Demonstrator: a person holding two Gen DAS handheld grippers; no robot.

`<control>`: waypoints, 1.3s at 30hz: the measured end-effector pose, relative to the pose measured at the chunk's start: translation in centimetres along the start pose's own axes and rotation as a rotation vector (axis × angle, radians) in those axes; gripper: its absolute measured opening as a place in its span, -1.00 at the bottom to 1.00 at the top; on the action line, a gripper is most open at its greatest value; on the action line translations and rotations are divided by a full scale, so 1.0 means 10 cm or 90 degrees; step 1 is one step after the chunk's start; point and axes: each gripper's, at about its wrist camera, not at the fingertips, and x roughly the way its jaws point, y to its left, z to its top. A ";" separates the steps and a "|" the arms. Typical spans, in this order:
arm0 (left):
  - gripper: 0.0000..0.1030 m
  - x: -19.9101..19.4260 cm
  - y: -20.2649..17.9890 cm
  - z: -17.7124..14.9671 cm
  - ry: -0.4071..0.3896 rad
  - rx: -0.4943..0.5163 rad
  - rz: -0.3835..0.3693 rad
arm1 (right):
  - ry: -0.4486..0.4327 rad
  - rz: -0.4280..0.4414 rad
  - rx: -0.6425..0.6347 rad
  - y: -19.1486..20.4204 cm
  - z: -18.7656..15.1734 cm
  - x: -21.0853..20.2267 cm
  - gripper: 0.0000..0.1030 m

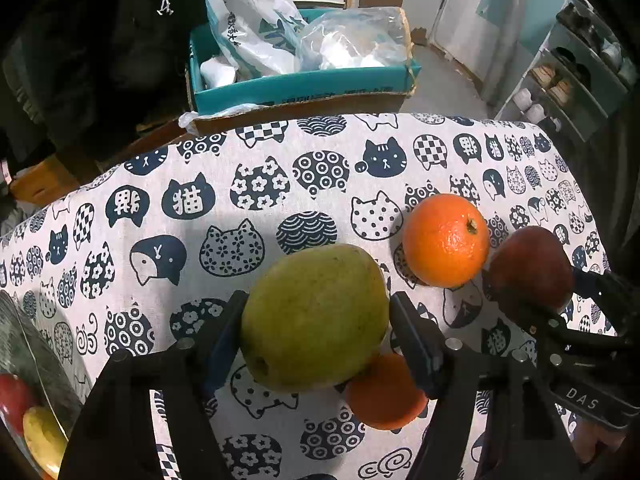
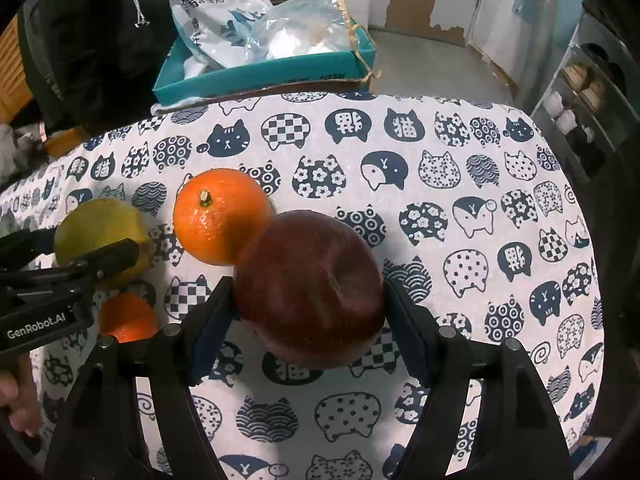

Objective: Organize fruits
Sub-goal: 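Lower the left tool onto the yellow pear while the right tool approaches the red apple, then close the left tool on the pear while the right tool grasps the red apple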

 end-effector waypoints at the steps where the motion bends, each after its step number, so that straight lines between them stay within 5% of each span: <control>1: 0.41 0.00 0.00 0.00 -0.001 0.001 0.000 | 0.000 0.001 -0.001 0.00 -0.01 -0.01 0.44; 14: 0.40 -0.22 0.01 -0.13 -0.028 -0.004 -0.004 | -0.025 0.009 -0.006 0.04 -0.02 -0.20 0.44; 39: 0.40 -1.54 0.29 -0.35 -0.167 -0.034 0.017 | -0.145 0.029 -0.038 0.33 0.06 -1.22 0.44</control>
